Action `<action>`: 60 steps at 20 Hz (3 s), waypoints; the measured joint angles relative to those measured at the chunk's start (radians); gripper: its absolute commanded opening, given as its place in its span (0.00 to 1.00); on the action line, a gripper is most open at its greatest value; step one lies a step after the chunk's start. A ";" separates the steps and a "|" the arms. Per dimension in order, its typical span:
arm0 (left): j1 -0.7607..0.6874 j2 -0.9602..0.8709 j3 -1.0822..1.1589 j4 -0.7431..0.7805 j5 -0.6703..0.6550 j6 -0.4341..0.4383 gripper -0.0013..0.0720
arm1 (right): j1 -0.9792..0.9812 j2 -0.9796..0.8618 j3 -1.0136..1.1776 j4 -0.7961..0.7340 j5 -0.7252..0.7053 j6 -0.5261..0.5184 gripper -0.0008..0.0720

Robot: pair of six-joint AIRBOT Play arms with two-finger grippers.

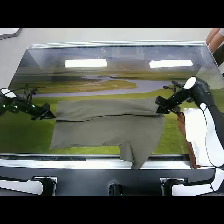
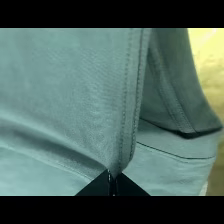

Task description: Fold the shirts.

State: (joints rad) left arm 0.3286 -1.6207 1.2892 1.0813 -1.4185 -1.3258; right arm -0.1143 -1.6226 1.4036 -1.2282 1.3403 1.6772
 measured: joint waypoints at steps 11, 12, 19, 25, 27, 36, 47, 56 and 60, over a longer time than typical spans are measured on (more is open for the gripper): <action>-0.002 -0.048 -0.014 0.036 0.019 -0.018 0.19 | 0.000 -0.024 -0.031 -0.014 -0.030 0.051 0.21; -0.002 -0.049 -0.014 0.035 0.028 -0.018 0.52 | 0.000 -0.026 -0.032 -0.014 -0.034 0.054 0.36; 0.055 -0.012 0.011 0.017 -0.019 -0.019 0.62 | -0.068 0.037 -0.026 -0.008 0.020 0.016 0.68; 0.148 0.162 -0.296 0.076 -0.015 0.008 0.62 | -0.129 0.183 -0.217 -0.029 0.089 -0.030 0.68; 0.172 0.211 -0.418 0.082 0.021 0.031 0.61 | -0.136 0.233 -0.298 -0.029 0.076 -0.043 0.68; 0.204 0.266 -0.570 0.019 0.081 0.099 0.43 | -0.141 0.365 -0.422 -0.029 0.083 -0.089 0.69; 0.188 0.264 -0.622 -0.005 0.095 0.130 0.05 | -0.141 0.486 -0.718 0.083 0.003 -0.198 0.70; 0.188 0.264 -0.626 -0.002 0.082 0.150 0.06 | -0.122 0.492 -0.917 0.276 -0.166 -0.251 0.41; 0.187 0.264 -0.620 0.002 0.084 0.152 0.05 | -0.071 0.486 -0.940 0.300 -0.231 -0.253 0.07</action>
State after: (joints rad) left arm 0.5156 -1.3567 0.6693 1.0832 -1.3342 -1.1736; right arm -0.1848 -1.1366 0.4633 -0.9279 1.1091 1.4246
